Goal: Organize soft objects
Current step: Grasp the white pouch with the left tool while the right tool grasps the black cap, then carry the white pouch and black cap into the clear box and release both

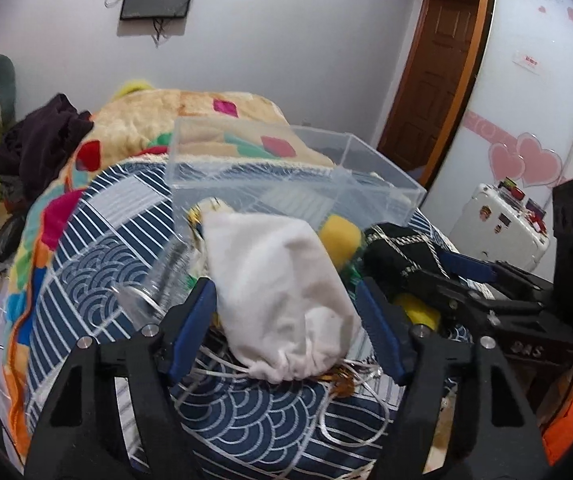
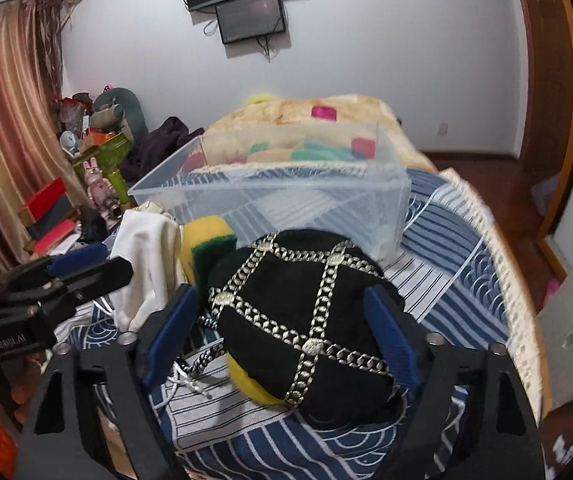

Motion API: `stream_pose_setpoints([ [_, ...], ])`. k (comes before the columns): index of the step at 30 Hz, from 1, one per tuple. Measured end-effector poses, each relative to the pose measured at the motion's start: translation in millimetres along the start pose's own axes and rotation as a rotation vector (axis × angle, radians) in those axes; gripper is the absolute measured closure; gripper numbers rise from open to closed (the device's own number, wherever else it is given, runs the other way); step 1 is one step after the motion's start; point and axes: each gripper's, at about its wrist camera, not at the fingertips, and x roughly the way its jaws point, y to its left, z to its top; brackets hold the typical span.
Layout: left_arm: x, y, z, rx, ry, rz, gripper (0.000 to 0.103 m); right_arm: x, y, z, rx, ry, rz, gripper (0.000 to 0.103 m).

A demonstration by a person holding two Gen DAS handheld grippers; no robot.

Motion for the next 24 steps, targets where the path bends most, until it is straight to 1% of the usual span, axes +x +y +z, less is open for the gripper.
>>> stream_pose_setpoints([
  [1,1.6,-0.4,-0.7,0.000,0.005,-0.004,0.031,1.1,-1.1,-0.5,0.007,0.006,-0.003,0.032],
  [2,4.1,-0.9,-1.8,0.001,0.011,0.001,0.031,1.7,-2.2,-0.8,0.011,0.008,-0.004,0.033],
  [5,12.6,-1.8,-6.4,0.002,0.029,0.043,0.032,-0.1,-3.5,-1.6,0.027,0.005,0.011,0.041],
  [7,17.2,-2.3,-10.5,-0.002,0.037,0.053,0.042,0.6,-4.6,-2.0,0.037,0.010,0.023,0.048],
  [8,17.6,-2.8,-10.8,-0.001,0.040,0.059,0.055,1.1,-5.3,-2.1,0.043,0.012,0.027,0.050],
  [9,17.7,-3.0,-11.1,0.000,0.044,0.057,0.068,1.3,-6.8,-2.5,0.050,0.013,0.031,0.055],
  [10,16.9,-2.5,-10.9,-0.003,0.045,0.051,0.072,1.3,-8.2,-2.4,0.059,0.012,0.036,0.058],
  [11,15.4,-1.2,-10.3,-0.006,0.041,0.047,0.077,0.6,-10.1,-2.0,0.074,0.010,0.047,0.060],
  [12,13.3,-0.5,-9.9,-0.007,0.036,0.044,0.080,-0.3,-11.9,-1.8,0.091,0.008,0.058,0.064],
  [13,11.3,-0.3,-9.5,-0.005,0.031,0.041,0.083,-1.5,-14.7,-1.8,0.108,0.004,0.068,0.072],
  [14,9.2,-0.7,-9.2,-0.003,0.025,0.037,0.088,-2.2,-16.4,-1.6,0.120,0.001,0.081,0.079],
  [15,8.1,-1.9,-9.0,0.002,0.022,0.033,0.091,-2.4,-17.6,-1.6,0.132,0.004,0.101,0.089],
  [16,6.6,-3.3,-8.6,0.007,0.019,0.034,0.092,-2.8,-18.5,-1.7,0.143,0.004,0.117,0.090],
  [17,4.6,-5.0,-8.1,0.012,0.013,0.036,0.093,-3.5,-17.3,-2.8,0.140,-0.002,0.112,0.090],
  [19,-2.3,-8.9,-6.2,0.029,-0.008,0.036,0.093,-5.4,-12.1,-1.8,0.118,-0.014,0.083,0.091],
  [24,-20.8,-11.9,1.6,0.037,-0.063,0.031,0.093,-11.3,-7.2,1.7,0.090,-0.045,0.058,0.092],
])
